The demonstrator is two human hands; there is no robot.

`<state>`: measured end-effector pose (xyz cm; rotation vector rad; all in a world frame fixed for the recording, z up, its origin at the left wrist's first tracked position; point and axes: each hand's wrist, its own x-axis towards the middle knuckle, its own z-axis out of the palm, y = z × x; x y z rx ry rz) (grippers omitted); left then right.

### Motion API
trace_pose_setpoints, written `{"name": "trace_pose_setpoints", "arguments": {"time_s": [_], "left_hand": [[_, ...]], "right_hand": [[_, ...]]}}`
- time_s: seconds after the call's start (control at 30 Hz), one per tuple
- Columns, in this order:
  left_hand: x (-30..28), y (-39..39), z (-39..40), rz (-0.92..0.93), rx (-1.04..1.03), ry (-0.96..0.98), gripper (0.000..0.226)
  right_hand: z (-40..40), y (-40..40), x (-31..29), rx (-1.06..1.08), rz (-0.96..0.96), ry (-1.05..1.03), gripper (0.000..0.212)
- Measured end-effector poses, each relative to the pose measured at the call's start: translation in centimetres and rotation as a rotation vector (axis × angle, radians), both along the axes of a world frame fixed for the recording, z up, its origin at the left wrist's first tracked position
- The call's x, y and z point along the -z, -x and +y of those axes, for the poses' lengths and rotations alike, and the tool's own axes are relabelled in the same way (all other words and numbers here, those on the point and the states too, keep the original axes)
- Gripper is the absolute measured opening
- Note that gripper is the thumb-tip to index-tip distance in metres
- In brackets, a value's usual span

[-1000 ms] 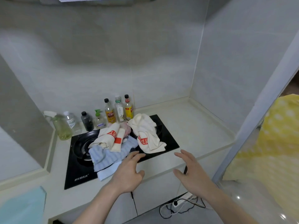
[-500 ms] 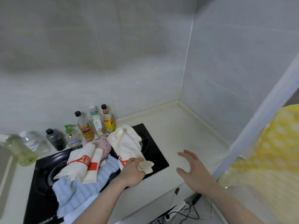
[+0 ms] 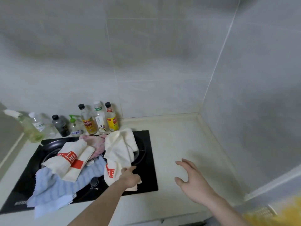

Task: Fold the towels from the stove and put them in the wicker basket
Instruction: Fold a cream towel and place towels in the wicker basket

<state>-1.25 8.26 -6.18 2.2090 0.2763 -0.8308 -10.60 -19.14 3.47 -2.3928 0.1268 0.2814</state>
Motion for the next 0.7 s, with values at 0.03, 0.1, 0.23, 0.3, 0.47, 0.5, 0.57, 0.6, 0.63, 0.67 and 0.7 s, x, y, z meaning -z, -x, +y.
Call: {"name": "trace_pose_setpoints", "arguments": {"time_s": [0.03,0.1,0.23,0.3,0.47,0.5,0.57,0.6,0.63,0.67,0.7], "left_hand": [[0.2,-0.2,-0.5,0.004,-0.049,-0.005,0.082],[0.5,-0.6,-1.4,-0.017,-0.151,-0.013,0.084],[-1.6,-0.7,-3.0,-0.24,-0.306,0.011,0.056],[-3.5,-0.6,-3.2,-0.402,-0.388,0.051,0.034],[-9.8,-0.6,-0.9,-0.733,-0.483,0.157,0.012],[-11.3,-0.6,-0.2,-0.778,-0.473,0.173,0.013],[-15.0,-0.7,1.0,-0.835,-0.417,0.215,0.014],[-16.6,-0.9,1.6,-0.844,-0.37,0.237,0.016],[-18.2,-1.0,2.1,-0.842,-0.321,0.271,0.018],[-19.5,-1.1,2.5,-0.841,-0.275,0.289,0.021],[-20.7,-1.0,2.8,-0.836,-0.234,0.292,0.024]], "right_hand": [[-1.0,-0.5,0.1,-0.024,0.008,0.007,0.057],[-2.6,-1.4,0.3,-0.066,0.005,0.016,0.057],[-3.9,-2.9,0.6,-0.114,0.007,0.007,0.056],[-4.0,-3.4,0.6,-0.13,0.011,-0.008,0.056],[-4.0,-3.8,0.6,-0.132,0.001,-0.054,0.055],[-3.9,-3.9,0.5,-0.126,-0.002,-0.072,0.055],[-3.5,-4.2,-0.1,-0.124,-0.014,-0.105,0.053],[-3.2,-4.4,-0.5,-0.128,-0.028,-0.114,0.052],[-2.8,-4.8,-0.9,-0.131,-0.051,-0.124,0.051],[-2.4,-5.1,-1.4,-0.131,-0.072,-0.139,0.05],[-1.9,-5.5,-2.0,-0.131,-0.093,-0.157,0.048]]}}
